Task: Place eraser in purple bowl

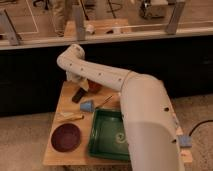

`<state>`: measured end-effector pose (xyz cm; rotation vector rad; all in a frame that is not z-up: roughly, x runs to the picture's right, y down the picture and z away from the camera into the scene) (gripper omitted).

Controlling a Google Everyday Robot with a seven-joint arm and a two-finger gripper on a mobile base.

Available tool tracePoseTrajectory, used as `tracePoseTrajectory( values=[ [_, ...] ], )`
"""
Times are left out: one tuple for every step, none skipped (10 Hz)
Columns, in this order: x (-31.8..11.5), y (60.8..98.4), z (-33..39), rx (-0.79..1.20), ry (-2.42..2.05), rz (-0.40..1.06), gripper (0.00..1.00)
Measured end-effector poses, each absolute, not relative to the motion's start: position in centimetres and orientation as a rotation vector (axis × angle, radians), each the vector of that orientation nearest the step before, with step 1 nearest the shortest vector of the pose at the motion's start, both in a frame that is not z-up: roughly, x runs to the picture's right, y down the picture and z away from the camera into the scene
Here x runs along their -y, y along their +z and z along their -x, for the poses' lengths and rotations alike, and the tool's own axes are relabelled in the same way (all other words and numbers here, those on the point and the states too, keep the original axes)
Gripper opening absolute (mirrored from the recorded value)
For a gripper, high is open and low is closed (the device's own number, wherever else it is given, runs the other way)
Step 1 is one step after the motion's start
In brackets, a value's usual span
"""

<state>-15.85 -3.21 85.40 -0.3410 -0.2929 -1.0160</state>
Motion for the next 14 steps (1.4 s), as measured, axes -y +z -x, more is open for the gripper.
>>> tracePoseTrajectory(
  values=[
    [3.3,85.4,15.6,0.292,-1.015,0.344,0.8],
    [3.4,85.4,15.7,0.298,-1.013,0.35,0.8],
    [3.3,86.0,15.7,0.303,-1.007,0.365,0.8],
    [3.1,87.0,15.7,0.309,-1.003,0.38,0.8],
    [2.3,88.4,15.8,0.321,-1.002,0.397,0.8],
    [1.6,89.8,16.0,0.332,-1.004,0.409,0.8],
    [0.5,91.6,16.2,0.344,-1.006,0.422,0.8],
    [-0.3,92.9,16.6,0.353,-1.008,0.426,0.8],
    [-0.8,94.0,16.9,0.355,-1.014,0.417,0.8],
    [-1.1,94.6,17.1,0.345,-1.022,0.397,0.8],
    [-1.5,95.2,17.4,0.333,-1.029,0.37,0.8],
    [-1.7,95.7,17.4,0.324,-1.037,0.351,0.8],
    [-2.0,96.1,17.4,0.32,-1.045,0.342,0.8],
    [-2.2,96.3,17.5,0.321,-1.052,0.342,0.8]
  ],
)
